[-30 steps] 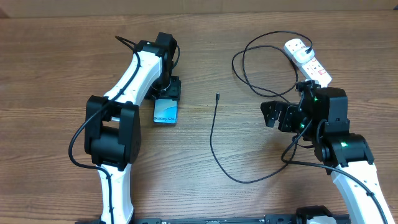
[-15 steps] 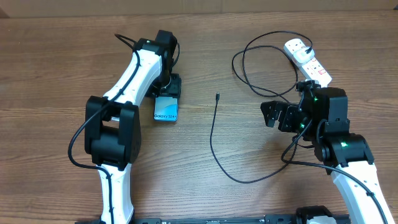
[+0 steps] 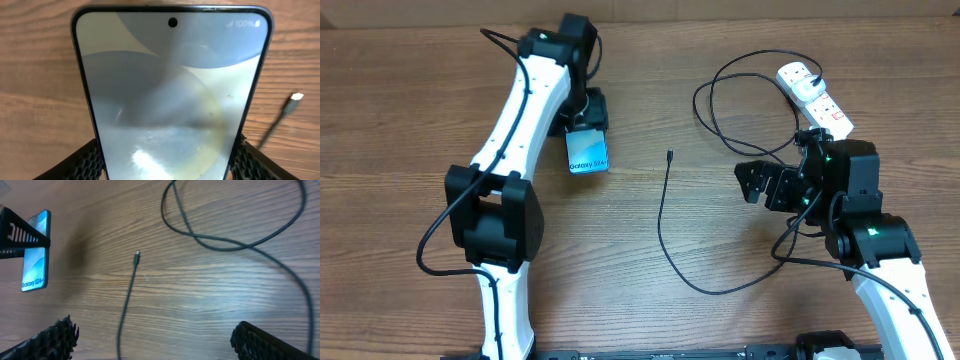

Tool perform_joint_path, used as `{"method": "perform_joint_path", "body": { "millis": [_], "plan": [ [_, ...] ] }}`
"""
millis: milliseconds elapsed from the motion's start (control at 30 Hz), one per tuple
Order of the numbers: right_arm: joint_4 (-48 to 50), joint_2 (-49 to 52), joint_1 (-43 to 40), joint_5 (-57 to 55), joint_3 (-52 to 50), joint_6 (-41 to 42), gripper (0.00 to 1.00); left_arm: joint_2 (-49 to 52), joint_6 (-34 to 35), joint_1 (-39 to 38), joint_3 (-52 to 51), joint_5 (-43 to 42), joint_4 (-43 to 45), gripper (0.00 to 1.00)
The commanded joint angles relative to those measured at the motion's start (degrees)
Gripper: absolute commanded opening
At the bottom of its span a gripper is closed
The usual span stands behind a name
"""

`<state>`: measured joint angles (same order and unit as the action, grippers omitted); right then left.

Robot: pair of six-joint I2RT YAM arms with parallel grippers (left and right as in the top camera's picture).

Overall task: Plug charger to phone and switch on socket
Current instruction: 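Lift the phone upright with the left gripper, then lower the right gripper onto the black cable's USB-C end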

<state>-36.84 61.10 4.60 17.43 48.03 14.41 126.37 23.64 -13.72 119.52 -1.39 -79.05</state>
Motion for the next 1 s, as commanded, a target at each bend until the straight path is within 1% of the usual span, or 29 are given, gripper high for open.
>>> {"method": "perform_joint_path", "body": {
  "millis": [0,167,267,333,433,500,600,767,900,967],
  "plan": [
    [0.79,1.66,0.22,2.43,1.55,5.42,0.97,-0.11,6.78,2.10,5.35,-5.75,-2.47,0.04],
    [3.26,5.66,0.22,5.35,1.86,9.60,0.88,-0.11,10.25,4.74,8.79,-13.35,-5.49,0.04],
    [4.81,8.79,0.24,7.26,3.52,12.04,0.86,-0.11,10.27,6.51,9.11,-21.09,-6.10,0.04],
    [5.09,11.85,0.48,7.54,6.14,14.21,0.82,-0.11,10.36,8.15,9.11,-26.27,-6.19,0.04],
    [4.98,15.72,1.42,7.50,9.84,14.36,0.76,-0.11,12.37,9.73,9.11,-27.21,-6.12,0.04],
    [4.26,18.36,2.27,7.02,12.46,14.73,0.75,-0.11,12.61,10.54,9.11,-27.15,-5.77,0.04],
    [0.68,23.52,4.15,3.72,18.08,15.41,0.72,-0.11,12.83,11.72,9.11,-27.43,-5.16,0.04],
    [-3.89,32.09,8.52,-2.67,26.97,15.39,0.69,-0.11,12.81,13.33,9.11,-31.91,-3.89,0.04],
    [-4.68,38.21,11.63,-4.79,31.39,15.41,0.63,-0.11,12.79,14.03,9.11,-34.77,-3.28,0.04],
    [-4.63,41.05,12.74,-5.22,32.96,15.41,0.57,-0.11,12.76,14.25,9.11,-35.52,-3.08,0.04]
  ]
}}
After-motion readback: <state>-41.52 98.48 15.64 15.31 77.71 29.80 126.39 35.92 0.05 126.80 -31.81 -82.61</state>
